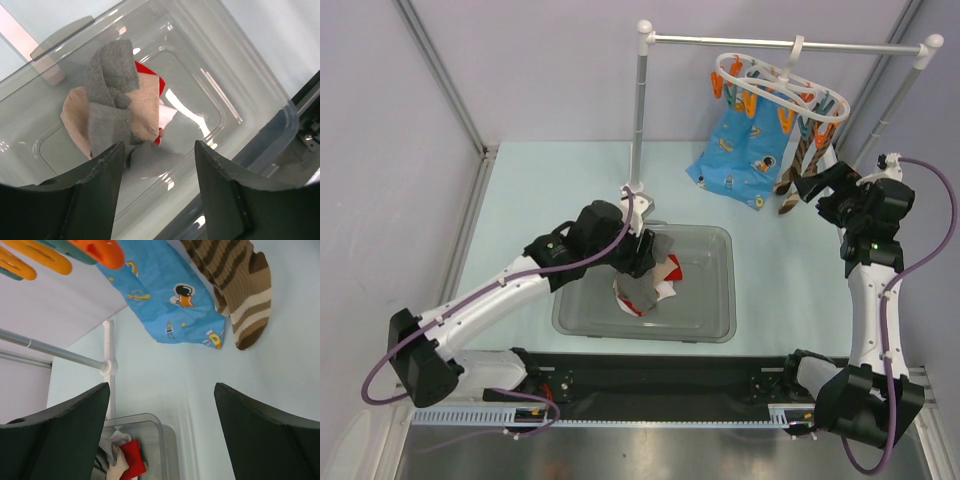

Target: Remove the socks clipped to the hanger

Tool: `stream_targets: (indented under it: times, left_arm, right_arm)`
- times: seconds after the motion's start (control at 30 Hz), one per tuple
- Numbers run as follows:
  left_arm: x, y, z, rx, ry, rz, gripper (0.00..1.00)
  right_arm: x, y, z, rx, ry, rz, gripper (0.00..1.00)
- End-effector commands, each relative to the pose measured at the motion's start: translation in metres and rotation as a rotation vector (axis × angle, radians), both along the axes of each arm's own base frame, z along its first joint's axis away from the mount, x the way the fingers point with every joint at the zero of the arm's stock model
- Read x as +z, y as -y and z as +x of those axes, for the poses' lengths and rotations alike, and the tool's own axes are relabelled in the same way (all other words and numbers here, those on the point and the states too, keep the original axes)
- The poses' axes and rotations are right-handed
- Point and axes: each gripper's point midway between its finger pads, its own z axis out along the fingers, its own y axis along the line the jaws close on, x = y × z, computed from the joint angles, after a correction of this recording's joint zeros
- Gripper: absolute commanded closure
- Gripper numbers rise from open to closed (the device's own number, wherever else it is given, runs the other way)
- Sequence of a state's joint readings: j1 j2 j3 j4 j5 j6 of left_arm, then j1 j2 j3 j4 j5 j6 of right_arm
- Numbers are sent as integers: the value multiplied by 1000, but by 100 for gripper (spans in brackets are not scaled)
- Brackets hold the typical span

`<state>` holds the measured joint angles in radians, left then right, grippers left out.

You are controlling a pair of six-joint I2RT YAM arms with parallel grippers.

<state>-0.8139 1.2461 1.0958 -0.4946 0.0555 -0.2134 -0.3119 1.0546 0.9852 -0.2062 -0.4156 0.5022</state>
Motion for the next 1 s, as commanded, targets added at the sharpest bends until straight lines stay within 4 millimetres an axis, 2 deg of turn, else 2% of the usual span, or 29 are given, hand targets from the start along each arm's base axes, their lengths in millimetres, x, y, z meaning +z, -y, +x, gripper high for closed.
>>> stream_targets:
  times: [0.0,0.17,0.2,0.23,0.27,0.3,0.37,0.4,0.43,0.57,0.6,0.67,0.73,0.8,0.83,0.87,0.97]
  left_arm:
    - [50,-3,-1,-25,96,-75,36]
    - [64,-13,-3,-17,164,-94,33]
    - [56,-15,-6,-33,172,-82,33]
    - [60,-14,-5,-40,201,-104,33]
    - [66,-15,-9,-58,229,-122,32]
    - [60,-16,-10,-59,229,-120,32]
    - [64,-17,-10,-56,251,-137,31]
    - [65,-20,-10,-49,262,-137,31]
    - [66,-21,-9,-44,271,-140,31]
    - [72,-23,-10,-44,304,-154,30]
    - [72,-24,-10,-45,309,-157,29]
    - [72,-25,-10,-42,313,-156,27]
    - [73,-27,-8,-28,321,-154,27]
    - [76,-26,-8,-28,327,-160,27]
    - [77,-26,-9,-31,327,-166,27]
    - [77,-26,-9,-33,329,-167,27]
    - [73,-26,-9,-31,324,-159,27]
  right_arm:
    - [5,14,3,-80,28,-22,8]
    - [-15,32,15,-145,-19,-49,8]
    - [-18,35,20,-153,-12,-60,8]
    - [-27,38,26,-151,-25,-77,8]
    - [-25,41,33,-147,1,-93,8]
    - [-30,41,37,-138,3,-104,8]
    - [-41,43,48,-118,8,-121,9]
    - [-36,44,54,-113,53,-137,9]
    - [-45,45,57,-105,53,-150,10]
    - [-48,52,79,-99,116,-193,11]
    - [-57,52,86,-85,107,-194,11]
    - [-53,47,96,-45,152,-229,12]
    - [-68,51,109,-51,122,-254,12]
    - [-66,51,121,-51,128,-297,13]
    - [-78,55,128,-68,100,-302,14]
    - [-74,57,134,-76,118,-311,15]
    - [-81,61,146,-99,106,-308,24]
